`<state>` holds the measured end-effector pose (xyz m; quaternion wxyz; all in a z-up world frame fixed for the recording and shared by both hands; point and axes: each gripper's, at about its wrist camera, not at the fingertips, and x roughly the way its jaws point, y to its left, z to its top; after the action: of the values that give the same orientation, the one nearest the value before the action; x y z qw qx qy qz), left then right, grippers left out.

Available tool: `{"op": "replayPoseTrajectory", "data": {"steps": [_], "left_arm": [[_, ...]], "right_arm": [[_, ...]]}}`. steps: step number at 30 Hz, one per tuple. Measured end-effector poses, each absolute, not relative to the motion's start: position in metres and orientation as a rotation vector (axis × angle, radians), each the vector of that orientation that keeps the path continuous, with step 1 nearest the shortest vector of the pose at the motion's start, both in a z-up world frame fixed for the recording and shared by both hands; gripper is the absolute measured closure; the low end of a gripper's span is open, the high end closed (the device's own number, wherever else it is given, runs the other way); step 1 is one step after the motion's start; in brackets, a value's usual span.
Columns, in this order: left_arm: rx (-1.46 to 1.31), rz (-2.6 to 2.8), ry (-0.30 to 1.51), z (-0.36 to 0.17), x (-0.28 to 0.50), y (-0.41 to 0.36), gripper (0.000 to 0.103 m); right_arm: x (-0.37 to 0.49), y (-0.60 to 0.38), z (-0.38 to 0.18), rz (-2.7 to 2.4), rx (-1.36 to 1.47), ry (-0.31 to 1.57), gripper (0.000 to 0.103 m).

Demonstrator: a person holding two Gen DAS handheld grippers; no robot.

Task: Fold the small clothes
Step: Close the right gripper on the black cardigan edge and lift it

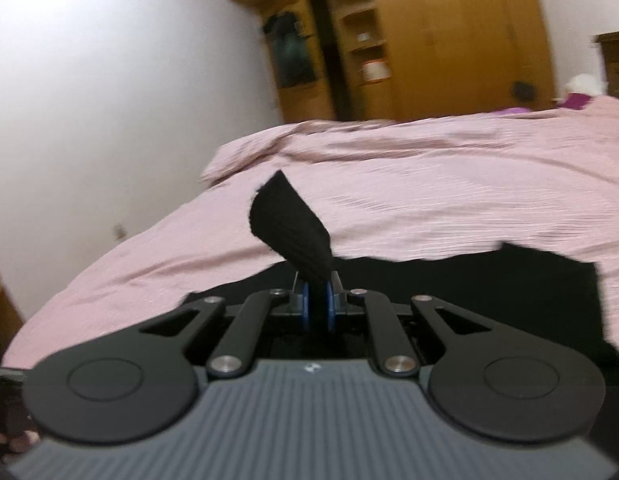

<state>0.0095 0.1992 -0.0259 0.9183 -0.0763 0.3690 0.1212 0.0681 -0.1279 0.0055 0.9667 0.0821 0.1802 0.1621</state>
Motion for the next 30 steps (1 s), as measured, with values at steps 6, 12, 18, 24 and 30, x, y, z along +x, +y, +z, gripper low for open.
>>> {"op": "replayPoseTrajectory", "data": {"steps": [6, 12, 18, 24, 30], "left_arm": [[-0.117, 0.195, 0.762, -0.029, 0.019, 0.174, 0.031], [-0.097, 0.154, 0.772, -0.043, 0.045, 0.147, 0.031], [-0.013, 0.174, 0.776, -0.056, 0.06, 0.127, 0.031], [0.012, 0.181, 0.773, -0.057, 0.064, 0.124, 0.031], [0.018, 0.192, 0.773, -0.057, 0.07, 0.121, 0.031]], "right_arm": [[0.068, -0.187, -0.015, 0.166, 0.239, 0.386, 0.091], [0.072, -0.218, -0.053, 0.093, 0.279, 0.463, 0.091], [0.087, -0.235, -0.086, 0.101, 0.35, 0.604, 0.082], [0.064, -0.251, -0.077, 0.042, 0.31, 0.561, 0.044], [0.075, -0.272, -0.057, 0.048, 0.305, 0.518, 0.044]]}}
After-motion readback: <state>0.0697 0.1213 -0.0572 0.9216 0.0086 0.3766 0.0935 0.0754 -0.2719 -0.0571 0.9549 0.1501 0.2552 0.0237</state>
